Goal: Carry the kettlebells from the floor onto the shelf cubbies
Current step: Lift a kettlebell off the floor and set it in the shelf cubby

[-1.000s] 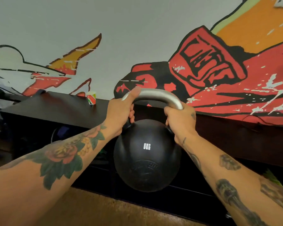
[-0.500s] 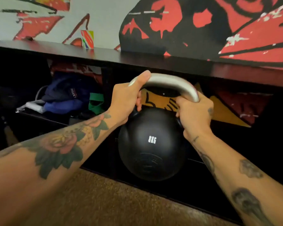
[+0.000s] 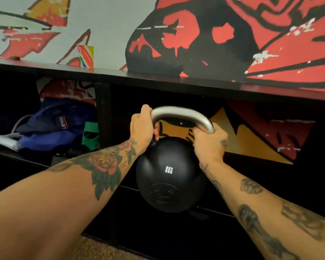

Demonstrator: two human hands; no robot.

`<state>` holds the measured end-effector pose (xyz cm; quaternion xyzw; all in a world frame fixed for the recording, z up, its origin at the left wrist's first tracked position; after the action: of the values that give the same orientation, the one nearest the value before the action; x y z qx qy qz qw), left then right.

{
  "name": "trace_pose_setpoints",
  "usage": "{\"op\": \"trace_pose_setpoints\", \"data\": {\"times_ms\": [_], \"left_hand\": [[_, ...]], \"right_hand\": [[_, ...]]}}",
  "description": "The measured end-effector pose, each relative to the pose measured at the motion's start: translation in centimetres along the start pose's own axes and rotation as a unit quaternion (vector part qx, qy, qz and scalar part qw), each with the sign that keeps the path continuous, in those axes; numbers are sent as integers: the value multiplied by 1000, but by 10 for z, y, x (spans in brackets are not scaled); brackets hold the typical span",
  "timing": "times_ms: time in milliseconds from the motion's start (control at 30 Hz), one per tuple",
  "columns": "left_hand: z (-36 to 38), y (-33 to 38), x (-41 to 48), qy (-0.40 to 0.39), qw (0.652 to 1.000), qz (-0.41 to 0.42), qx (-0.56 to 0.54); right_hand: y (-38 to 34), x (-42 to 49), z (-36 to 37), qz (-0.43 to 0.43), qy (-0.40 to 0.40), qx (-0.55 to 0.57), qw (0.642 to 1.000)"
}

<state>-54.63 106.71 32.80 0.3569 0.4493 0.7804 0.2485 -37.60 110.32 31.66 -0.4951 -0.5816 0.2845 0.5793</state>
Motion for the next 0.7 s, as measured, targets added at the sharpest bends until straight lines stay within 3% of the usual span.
{"op": "trace_pose_setpoints", "data": {"times_ms": [400, 533, 600, 700], "left_hand": [[7, -58, 76, -16, 999, -19, -26], [0, -58, 89, -20, 998, -32, 52], [-2, -58, 85, -8, 990, -94, 109], [-20, -78, 47, -22, 967, -191, 169]], "right_hand": [[49, 53, 56, -14, -2, 18, 1000], [53, 67, 68, -7, -60, 25, 998], [65, 61, 65, 44, -93, 13, 995], [99, 22, 59, 186, -148, 34, 971]]}}
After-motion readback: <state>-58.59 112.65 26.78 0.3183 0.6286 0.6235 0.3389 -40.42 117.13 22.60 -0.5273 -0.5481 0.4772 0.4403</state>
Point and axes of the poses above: each hand's wrist, its own x-axis towards the middle knuckle, its own z-axis out of the palm, y = z × x, the point moved 1 cm from there along x, towards the middle knuckle, and after that the axes turned 9 degrees about -x, right-handed, at the moved point
